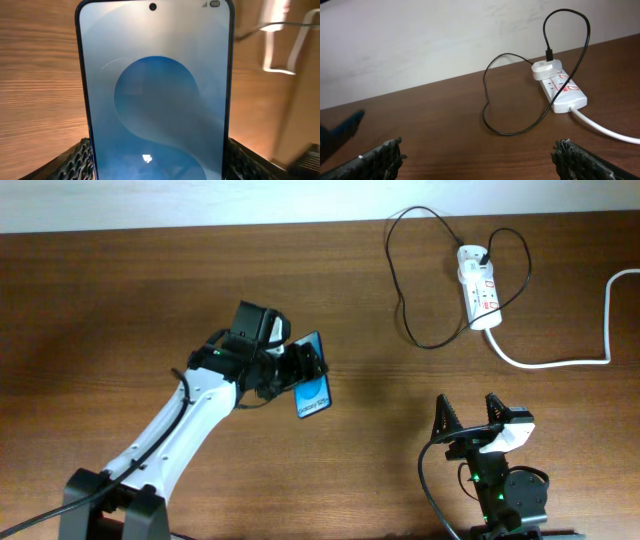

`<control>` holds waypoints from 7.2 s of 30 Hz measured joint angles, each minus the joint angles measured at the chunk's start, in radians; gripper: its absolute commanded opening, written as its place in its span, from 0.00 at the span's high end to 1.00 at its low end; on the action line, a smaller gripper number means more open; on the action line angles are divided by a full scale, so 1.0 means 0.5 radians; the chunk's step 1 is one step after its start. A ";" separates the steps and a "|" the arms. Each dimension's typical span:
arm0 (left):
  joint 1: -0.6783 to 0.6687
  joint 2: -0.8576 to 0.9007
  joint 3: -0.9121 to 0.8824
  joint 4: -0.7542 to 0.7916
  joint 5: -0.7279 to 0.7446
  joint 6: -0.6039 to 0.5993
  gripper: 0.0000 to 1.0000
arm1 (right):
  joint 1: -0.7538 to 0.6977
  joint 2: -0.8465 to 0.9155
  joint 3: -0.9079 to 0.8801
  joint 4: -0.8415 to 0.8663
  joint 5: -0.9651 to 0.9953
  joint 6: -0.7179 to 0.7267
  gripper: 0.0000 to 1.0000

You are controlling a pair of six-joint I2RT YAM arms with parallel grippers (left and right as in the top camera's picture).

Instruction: Plug charger to phone and switch on socket

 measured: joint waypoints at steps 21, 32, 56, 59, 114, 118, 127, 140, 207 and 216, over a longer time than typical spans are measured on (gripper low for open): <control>0.128 0.000 0.161 0.258 0.710 -0.807 0.50 | 0.000 0.000 0.000 0.000 -0.001 -0.001 0.02; 0.146 0.000 0.163 0.274 0.742 -1.141 0.50 | 0.000 0.000 0.000 0.000 0.000 -0.001 0.02; 0.146 0.000 0.163 0.274 0.816 -1.144 0.51 | 0.000 0.000 0.000 0.000 0.000 -0.001 0.02; 0.146 0.000 0.163 0.274 0.790 -1.056 0.51 | 0.000 0.000 0.000 0.000 0.000 -0.001 0.02; 0.146 0.000 0.172 -0.499 -0.502 0.285 0.52 | 0.000 0.000 -0.001 0.084 -1.061 1.119 0.02; 0.146 0.000 0.172 -0.500 -0.478 0.285 0.52 | 0.000 0.000 -0.001 0.089 -1.333 1.142 0.02; 0.146 0.000 0.172 -0.500 -0.394 0.285 0.51 | 0.000 0.016 0.360 -0.623 -1.323 0.689 0.02; 0.146 0.000 0.172 -0.500 -0.343 0.284 0.50 | 0.000 0.650 1.187 -1.325 -0.774 0.165 0.02; 0.146 0.000 0.177 0.470 0.204 -1.357 0.52 | 0.887 2.925 1.585 0.739 -0.568 0.578 0.74; 0.152 0.000 0.177 0.474 0.256 -1.363 0.51 | 0.887 2.929 1.585 0.875 -0.537 0.576 0.73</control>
